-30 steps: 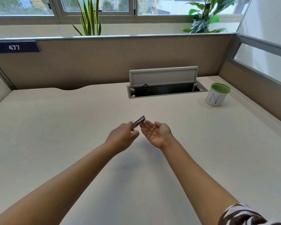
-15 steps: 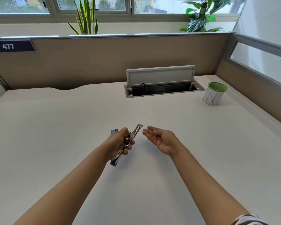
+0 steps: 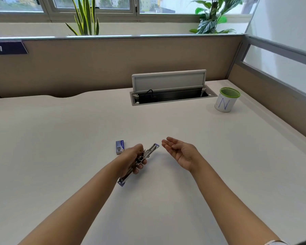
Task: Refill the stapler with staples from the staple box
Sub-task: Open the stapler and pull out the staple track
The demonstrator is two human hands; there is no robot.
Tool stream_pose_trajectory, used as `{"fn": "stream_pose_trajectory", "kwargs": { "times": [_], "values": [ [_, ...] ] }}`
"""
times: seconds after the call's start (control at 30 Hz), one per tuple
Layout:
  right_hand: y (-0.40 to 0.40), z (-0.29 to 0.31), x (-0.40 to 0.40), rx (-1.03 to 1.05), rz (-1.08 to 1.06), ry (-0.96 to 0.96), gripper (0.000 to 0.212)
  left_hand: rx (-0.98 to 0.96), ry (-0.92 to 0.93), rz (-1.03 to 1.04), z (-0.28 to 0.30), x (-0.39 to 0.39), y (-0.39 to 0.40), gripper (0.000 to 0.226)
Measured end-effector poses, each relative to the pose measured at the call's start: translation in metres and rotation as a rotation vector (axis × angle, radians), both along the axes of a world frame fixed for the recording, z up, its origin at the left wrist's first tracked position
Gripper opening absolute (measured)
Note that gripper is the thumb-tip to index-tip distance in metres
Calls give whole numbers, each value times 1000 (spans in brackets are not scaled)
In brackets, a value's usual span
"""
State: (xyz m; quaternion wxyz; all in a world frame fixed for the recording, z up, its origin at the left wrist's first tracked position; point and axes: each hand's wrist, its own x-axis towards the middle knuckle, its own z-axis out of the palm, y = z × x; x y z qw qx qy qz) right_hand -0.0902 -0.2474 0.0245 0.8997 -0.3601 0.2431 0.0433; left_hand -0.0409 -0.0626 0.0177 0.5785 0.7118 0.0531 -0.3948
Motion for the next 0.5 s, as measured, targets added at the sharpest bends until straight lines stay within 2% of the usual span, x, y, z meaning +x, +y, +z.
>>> {"fn": "stream_pose_trajectory", "kwargs": {
  "times": [0.1,0.23,0.4,0.5],
  "values": [
    [-3,-1,-1,86,31,0,25,78,-36,-18,-1,-1,-2,20],
    [-5,-5,-1,170,55,-12,38,115,-55,-26,-4,-2,-3,16],
    [-4,-2,-3,117,53,0,27,177,-128,-23,-5,-6,-8,11],
    [-2,1,-6,70,43,-4,29,231,-189,-51,-7,-7,-10,11]
  ]
}}
